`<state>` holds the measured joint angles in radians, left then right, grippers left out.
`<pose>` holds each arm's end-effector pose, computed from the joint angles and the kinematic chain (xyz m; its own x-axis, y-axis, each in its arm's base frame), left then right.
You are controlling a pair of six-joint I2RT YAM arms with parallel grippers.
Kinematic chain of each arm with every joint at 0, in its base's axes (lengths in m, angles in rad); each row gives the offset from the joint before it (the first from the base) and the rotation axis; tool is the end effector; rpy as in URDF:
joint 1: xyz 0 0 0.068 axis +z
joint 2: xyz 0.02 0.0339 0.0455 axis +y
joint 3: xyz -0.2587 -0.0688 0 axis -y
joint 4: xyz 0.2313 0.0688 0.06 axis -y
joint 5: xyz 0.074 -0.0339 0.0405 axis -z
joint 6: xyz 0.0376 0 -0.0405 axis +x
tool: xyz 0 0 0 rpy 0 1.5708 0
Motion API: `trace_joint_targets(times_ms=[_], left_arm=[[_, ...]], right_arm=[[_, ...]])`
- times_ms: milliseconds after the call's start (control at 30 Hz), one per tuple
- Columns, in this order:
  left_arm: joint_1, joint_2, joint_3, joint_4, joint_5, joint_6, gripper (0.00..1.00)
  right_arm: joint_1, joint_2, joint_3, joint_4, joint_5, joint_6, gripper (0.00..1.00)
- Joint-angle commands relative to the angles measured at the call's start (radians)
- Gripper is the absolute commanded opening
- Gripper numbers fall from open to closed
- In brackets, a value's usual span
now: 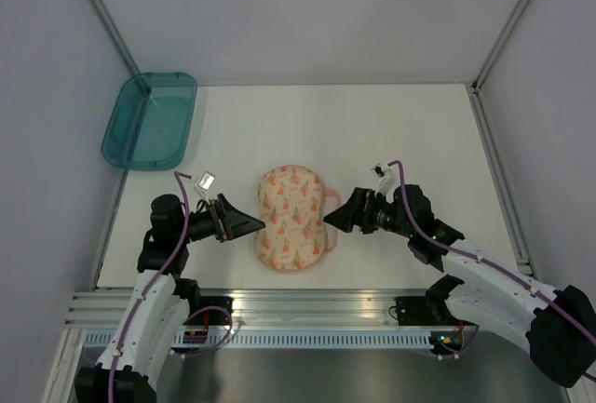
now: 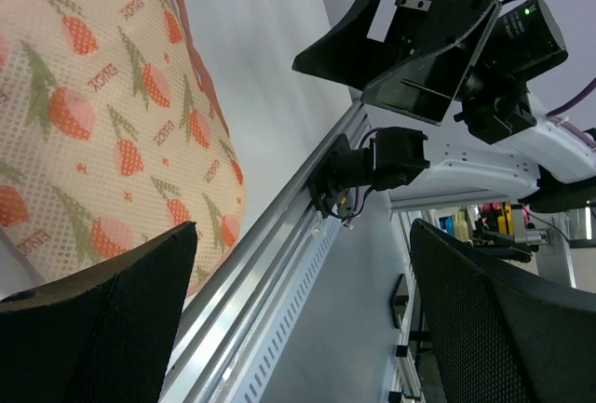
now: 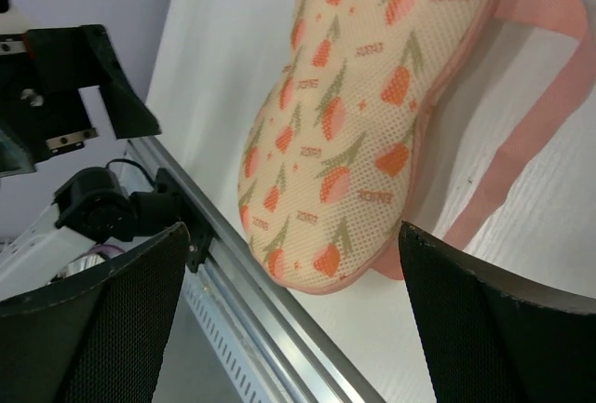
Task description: Unzip the laundry bag and remove the bra
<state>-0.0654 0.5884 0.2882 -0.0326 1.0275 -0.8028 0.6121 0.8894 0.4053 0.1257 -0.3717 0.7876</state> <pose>0.1294 -0.0407 0.2155 -0.8315 -0.3182 -0.4554 0.3498 0.3370 -0.8741 0.1491 0.1214 0.2216 -0.7792 0.2597 -0.5704 -0.3707 0.5430 0.7535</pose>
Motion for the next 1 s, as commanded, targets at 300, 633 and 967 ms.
trace_joint_targets(times_ms=[300,633,967], left_arm=[[-0.001,-0.047,0.083,-0.202,-0.185,0.14,1.0],[0.001,-0.062,0.088,-0.231,-0.208,0.132,0.99],[0.001,-0.093,0.072,-0.25,-0.23,0.134,0.99]], right_arm=[[0.394,0.225,0.049,0.133,0.393,0.035,0.96],[0.535,0.61,0.253,0.276,0.424,-0.001,0.0],[0.563,0.76,0.38,-0.113,0.635,0.038,0.0]])
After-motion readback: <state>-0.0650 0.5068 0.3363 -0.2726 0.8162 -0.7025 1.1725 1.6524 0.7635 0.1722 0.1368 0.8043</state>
